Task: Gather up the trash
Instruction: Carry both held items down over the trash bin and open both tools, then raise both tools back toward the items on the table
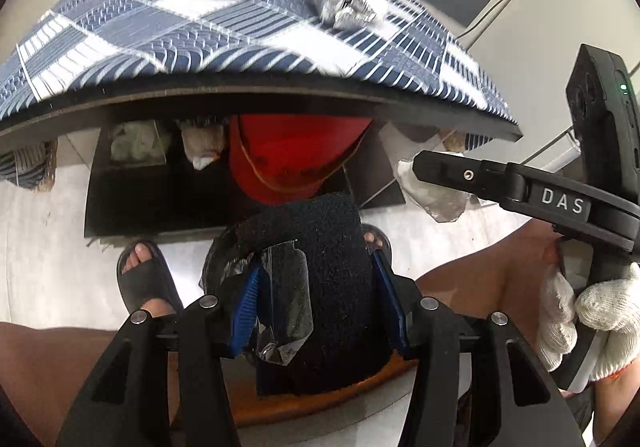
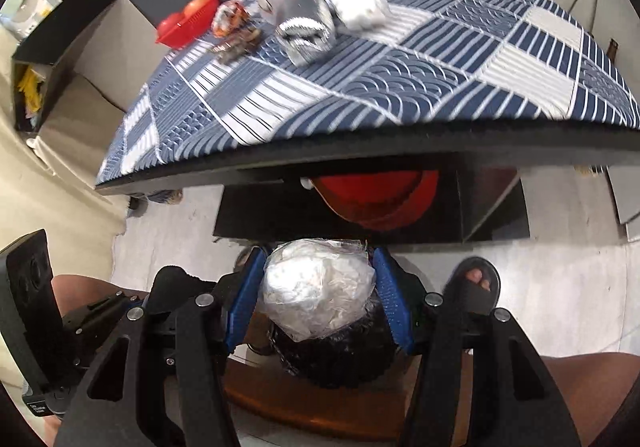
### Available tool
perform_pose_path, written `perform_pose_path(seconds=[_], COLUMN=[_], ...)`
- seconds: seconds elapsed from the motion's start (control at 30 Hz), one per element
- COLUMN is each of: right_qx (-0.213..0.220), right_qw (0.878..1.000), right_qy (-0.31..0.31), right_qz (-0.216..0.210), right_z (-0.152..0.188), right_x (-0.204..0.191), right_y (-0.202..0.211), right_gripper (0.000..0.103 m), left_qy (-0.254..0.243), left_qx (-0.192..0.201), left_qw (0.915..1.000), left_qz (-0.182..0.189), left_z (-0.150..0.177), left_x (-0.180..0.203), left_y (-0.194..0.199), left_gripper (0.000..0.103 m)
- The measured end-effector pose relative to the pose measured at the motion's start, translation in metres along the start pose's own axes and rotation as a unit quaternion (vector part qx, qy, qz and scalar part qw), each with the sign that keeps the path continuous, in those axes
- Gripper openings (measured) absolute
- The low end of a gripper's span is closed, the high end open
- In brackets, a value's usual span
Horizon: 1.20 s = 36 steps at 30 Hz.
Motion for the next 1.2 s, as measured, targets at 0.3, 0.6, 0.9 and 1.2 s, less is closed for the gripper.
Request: perform_pose_path(seconds=[0.3, 0.6, 0.9, 1.2], right_qx=[-0.026, -0.04, -0.036, 0.003], right_qw=[0.999, 0.999, 0.997, 0.996], right_qy=[-0.024, -0.031, -0.06, -0.071], right_qz=[0.015, -0.005, -0.033, -0.046], right_z=[0.008, 0.013, 0.01, -0.003], right_x=[0.01, 0.003, 0.002, 0.0], right_y=[-0.01, -0.016, -0.014, 0.0], right_gripper=[0.056, 0.056, 0.072, 0.073], left_qy=[0.002, 0.012, 0.025, 0.036], left_qx=[-0.047, -0.051, -0.044, -0.026], left_qw=[0.9987, 0.9983, 0.9981, 0.9983], left_qz=[-0.022, -0.027, -0.034, -0.038], left_z=[0.013, 0.014, 0.011, 0.004], left_x=[-0.007, -0.008, -0.013, -0.017], left_y=[-0.018, -0.016, -0.016, -0.01], left_gripper=[0.05, 0.05, 0.08, 0.08])
Point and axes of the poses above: each gripper's, at about its wrist camera, not at the fingertips, and y roughly against the way its jaws point, x to its right, z to its underside, the point moved 6 cm from there along -y, roughly the way its jaws point, and after that the axes turned 14 degrees about x, right-handed, at the moved point
